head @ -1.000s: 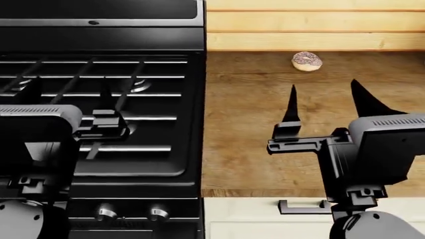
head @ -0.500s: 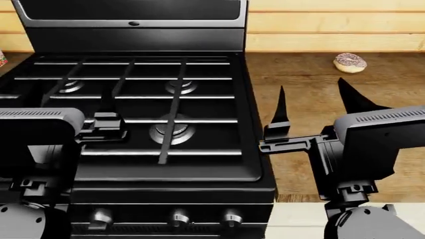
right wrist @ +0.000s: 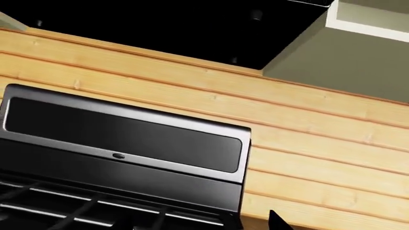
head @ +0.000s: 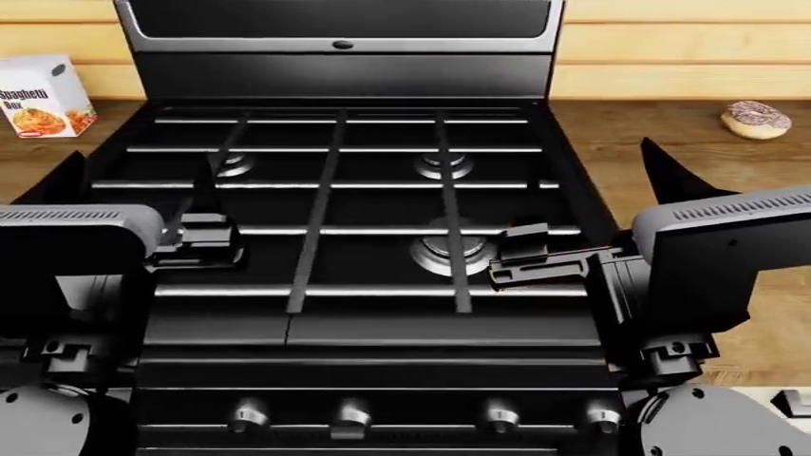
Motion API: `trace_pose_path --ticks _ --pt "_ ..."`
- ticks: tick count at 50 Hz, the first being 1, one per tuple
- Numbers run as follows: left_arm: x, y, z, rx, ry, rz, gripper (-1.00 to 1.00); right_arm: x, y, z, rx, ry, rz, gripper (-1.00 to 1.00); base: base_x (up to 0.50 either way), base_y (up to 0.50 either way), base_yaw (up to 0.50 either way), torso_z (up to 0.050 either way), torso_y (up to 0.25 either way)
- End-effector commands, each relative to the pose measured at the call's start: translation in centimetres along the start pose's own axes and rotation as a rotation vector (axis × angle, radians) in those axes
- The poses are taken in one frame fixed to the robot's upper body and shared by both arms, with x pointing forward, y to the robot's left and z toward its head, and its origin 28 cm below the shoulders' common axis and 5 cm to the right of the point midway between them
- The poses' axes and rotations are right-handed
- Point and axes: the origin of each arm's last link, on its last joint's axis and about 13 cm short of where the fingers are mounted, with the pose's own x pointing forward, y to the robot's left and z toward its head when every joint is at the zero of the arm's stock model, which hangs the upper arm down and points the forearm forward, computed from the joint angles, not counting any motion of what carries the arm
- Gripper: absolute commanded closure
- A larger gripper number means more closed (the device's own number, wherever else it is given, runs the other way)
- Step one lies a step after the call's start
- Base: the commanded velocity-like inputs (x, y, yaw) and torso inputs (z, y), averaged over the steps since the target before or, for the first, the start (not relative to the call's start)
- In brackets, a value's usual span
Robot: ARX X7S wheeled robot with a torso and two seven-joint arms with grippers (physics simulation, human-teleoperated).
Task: Pick the salsa and bar from the counter and place them in the cabinets closest to them.
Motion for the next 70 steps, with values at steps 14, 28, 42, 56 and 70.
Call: trace_pose_path --ticks 14,28,42,56,70 --pt "-0.1 0.0 0.0 0.001 0.001 0.004 -1.00 -0.1 -0.1 0.1 -0.004 -0.002 0.000 -1.00 0.00 0.50 0.00 0.000 0.000" --pt "-0.1 0.2 0.3 0.003 -0.009 0.011 -1.00 -0.3 -0.2 0.6 -0.020 -0.004 0.001 -1.00 0.00 0.50 0.00 0.000 0.000" --pt "0.0 0.3 0.8 0.000 -0.029 0.018 -1.00 0.0 -0.8 2.0 -0.054 -0.017 -0.002 -1.00 0.00 0.50 0.00 0.000 0.000" --pt "0.0 0.4 0.9 0.002 -0.039 0.029 -1.00 -0.1 -1.0 2.5 -0.069 -0.024 -0.007 -1.00 0.00 0.50 0.00 0.000 0.000" --pt "0.0 0.4 0.8 0.005 -0.037 0.029 -1.00 -0.1 -1.0 2.4 -0.070 -0.024 -0.009 -1.00 0.00 0.50 0.00 0.000 0.000"
